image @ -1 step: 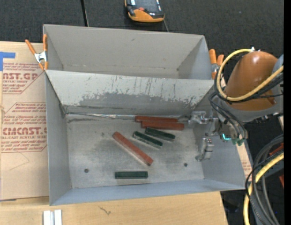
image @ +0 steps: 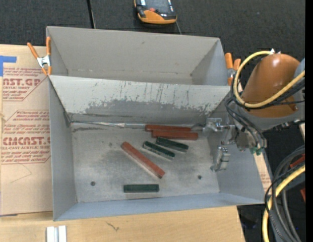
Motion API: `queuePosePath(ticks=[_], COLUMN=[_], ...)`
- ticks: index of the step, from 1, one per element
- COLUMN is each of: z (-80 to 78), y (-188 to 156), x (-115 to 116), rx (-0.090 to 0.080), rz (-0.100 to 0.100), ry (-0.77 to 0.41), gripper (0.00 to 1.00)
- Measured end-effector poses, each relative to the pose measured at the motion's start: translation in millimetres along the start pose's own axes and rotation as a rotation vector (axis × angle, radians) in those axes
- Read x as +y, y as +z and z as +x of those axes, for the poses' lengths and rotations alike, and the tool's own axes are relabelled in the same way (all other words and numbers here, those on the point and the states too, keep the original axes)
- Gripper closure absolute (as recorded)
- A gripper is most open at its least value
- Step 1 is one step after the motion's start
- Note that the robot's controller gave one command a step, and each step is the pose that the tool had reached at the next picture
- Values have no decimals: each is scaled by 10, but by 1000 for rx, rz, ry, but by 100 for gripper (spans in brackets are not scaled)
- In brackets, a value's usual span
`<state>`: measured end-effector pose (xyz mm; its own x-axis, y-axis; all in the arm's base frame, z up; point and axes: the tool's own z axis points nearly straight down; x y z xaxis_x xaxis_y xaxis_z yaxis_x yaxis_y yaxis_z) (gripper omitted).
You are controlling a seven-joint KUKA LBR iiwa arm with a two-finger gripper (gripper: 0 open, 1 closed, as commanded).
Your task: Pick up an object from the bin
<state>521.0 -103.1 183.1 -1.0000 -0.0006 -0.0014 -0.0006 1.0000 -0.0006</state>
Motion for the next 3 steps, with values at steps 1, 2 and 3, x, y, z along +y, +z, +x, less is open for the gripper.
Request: queuePosePath(ticks=[1,2,3], z=[-366,-441,-585], y=[640,726,760], x=[362,524,782], rx=[-7,4,-1], rz=[1,-1,-2], ry=[-23,-110,75], gripper=[0,0,0])
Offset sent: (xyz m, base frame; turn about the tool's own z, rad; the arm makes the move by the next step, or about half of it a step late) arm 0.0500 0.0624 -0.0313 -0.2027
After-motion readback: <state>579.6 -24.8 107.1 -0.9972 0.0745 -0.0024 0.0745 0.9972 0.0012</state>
